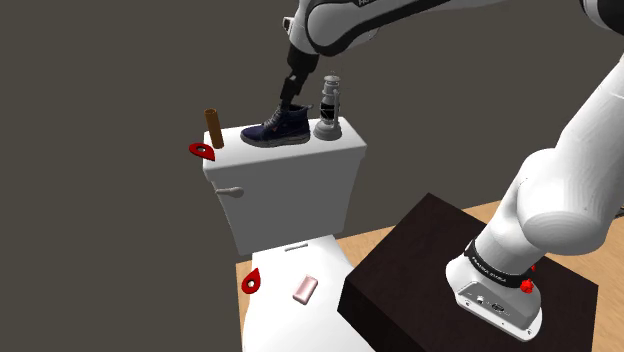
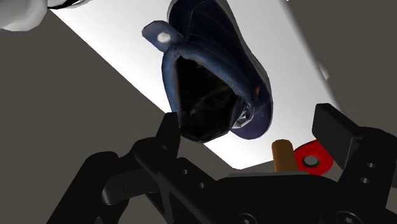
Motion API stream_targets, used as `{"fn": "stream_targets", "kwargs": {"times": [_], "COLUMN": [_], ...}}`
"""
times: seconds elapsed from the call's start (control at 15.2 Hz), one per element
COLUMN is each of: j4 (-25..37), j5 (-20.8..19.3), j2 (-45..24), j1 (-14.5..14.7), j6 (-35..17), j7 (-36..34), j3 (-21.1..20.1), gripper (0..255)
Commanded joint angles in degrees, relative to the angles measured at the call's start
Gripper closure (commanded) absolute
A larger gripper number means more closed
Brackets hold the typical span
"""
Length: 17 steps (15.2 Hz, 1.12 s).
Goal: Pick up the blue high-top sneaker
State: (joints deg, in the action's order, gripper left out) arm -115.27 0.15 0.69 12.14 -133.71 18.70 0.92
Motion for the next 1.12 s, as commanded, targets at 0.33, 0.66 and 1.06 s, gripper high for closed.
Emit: {"fn": "stream_targets", "kwargs": {"times": [0.33, 0.66, 1.06], "j4": [-1.93, -1.98, -1.44], "j5": [0.06, 0.07, 0.05], "j2": [-1.33, -1.32, -1.08], "j1": [-0.03, -0.03, -0.03], "j6": [-3.33, -3.37, -2.59], "j7": [0.21, 0.24, 0.20], "j3": [0.03, 0.04, 0.03], "gripper": [0, 255, 255]}}
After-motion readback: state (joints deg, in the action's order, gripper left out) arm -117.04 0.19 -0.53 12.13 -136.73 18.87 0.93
